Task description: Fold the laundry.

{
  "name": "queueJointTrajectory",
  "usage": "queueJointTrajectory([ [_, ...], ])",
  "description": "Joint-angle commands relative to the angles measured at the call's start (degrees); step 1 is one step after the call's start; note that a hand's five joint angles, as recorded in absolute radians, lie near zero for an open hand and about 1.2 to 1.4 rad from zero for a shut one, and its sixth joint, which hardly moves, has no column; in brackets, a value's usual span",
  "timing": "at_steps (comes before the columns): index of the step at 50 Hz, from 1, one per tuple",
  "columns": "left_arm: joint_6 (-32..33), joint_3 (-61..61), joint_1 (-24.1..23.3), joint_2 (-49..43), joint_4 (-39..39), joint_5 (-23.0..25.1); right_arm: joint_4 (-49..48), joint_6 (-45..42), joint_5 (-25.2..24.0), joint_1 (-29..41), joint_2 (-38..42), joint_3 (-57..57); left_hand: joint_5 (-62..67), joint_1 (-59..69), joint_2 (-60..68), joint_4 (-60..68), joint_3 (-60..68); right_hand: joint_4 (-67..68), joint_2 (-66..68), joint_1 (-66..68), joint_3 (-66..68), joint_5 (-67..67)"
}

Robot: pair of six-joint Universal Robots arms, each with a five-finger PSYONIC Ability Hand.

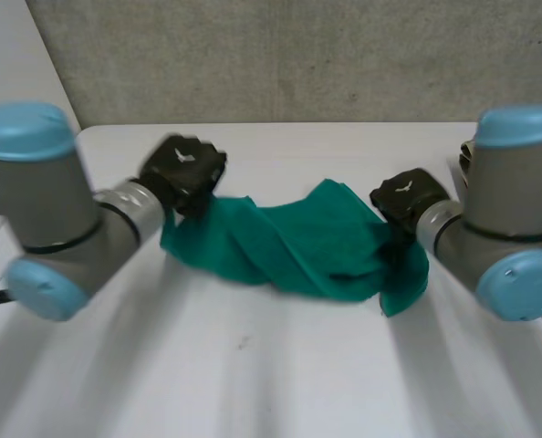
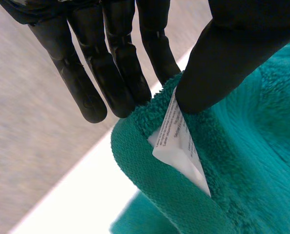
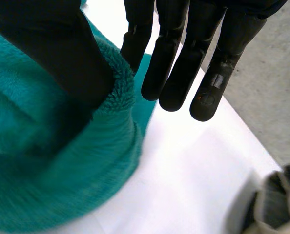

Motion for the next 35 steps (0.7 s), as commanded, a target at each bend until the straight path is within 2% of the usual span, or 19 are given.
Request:
queueJointTrajectory([
  [1,-0.59,-12.72,4.16,21.08,0.51,0.12,13.83,-8.25,0.69,-2.23,-6.44,-3.36,14.50,15.44,11.58,11.37,12.25,11.87,12.47,23.67,12.32,13.21],
  [9,-2.25,-18.97,7.60,34.03,2.70,0.12,17.71,-8.87,-0.54,-2.32,-13.64,-5.39,14.50,15.44,11.58,11.37,12.25,11.87,12.47,23.67,12.32,13.21],
  [14,-4.46,-22.67,8.04,35.01,5.16,0.21,17.89,-11.67,-0.63,-2.23,-13.56,-5.83,14.50,15.44,11.58,11.37,12.25,11.87,12.47,23.67,12.32,13.21],
  [18,-5.07,-25.30,7.78,32.65,7.01,0.21,16.83,-18.78,-0.71,-1.97,-8.04,-6.53,14.50,15.44,11.58,11.37,12.25,11.87,12.47,23.67,12.32,13.21],
  [23,-4.37,-25.67,6.73,22.81,9.64,-0.49,14.12,-29.59,-0.28,-1.44,5.21,-14.06,14.50,15.44,11.58,11.37,12.25,11.87,12.47,23.67,12.32,13.21],
  [28,-4.37,-21.90,6.20,13.67,10.88,-0.84,5.86,-28.12,0.25,-1.44,14.64,-21.37,14.50,15.44,11.58,11.37,12.25,11.87,12.47,23.67,12.32,13.21],
  [29,-4.37,-21.19,6.11,12.78,10.88,-0.93,4.45,-27.34,0.43,-1.35,15.61,-22.26,14.50,15.44,11.58,11.37,12.25,7.10,7.70,18.90,7.55,8.44],
  [30,-4.37,-20.57,6.11,11.90,10.88,-1.28,3.05,-26.11,0.60,-1.35,16.14,-22.96,14.50,15.44,11.58,11.37,12.25,-4.60,-4.00,7.20,-4.16,-3.26],
  [31,-4.37,-19.87,6.20,11.11,10.88,-1.63,0.33,-22.88,1.04,-1.35,16.41,-23.66,14.50,15.44,11.58,11.37,12.25,-36.19,-35.59,-24.40,-35.75,-34.85],
  [32,-4.37,-18.64,6.20,9.80,10.88,-2.68,-0.74,-20.84,1.13,-1.35,16.41,-23.67,14.50,15.44,11.58,11.37,12.25,-52.00,-51.40,-40.20,-51.55,-50.66],
  [33,-4.37,-18.11,6.20,9.35,10.88,-3.21,-1.62,-18.74,1.22,-1.44,16.15,-23.58,14.50,15.44,11.58,11.37,12.25,-58.13,-57.53,-46.33,-57.68,-56.79],
  [35,-4.37,-17.05,6.20,8.73,10.88,-4.18,-3.11,-11.73,0.96,-1.96,14.40,-23.41,14.50,15.44,11.58,11.37,12.25,-58.13,-57.53,-46.33,-57.68,-56.79],
])
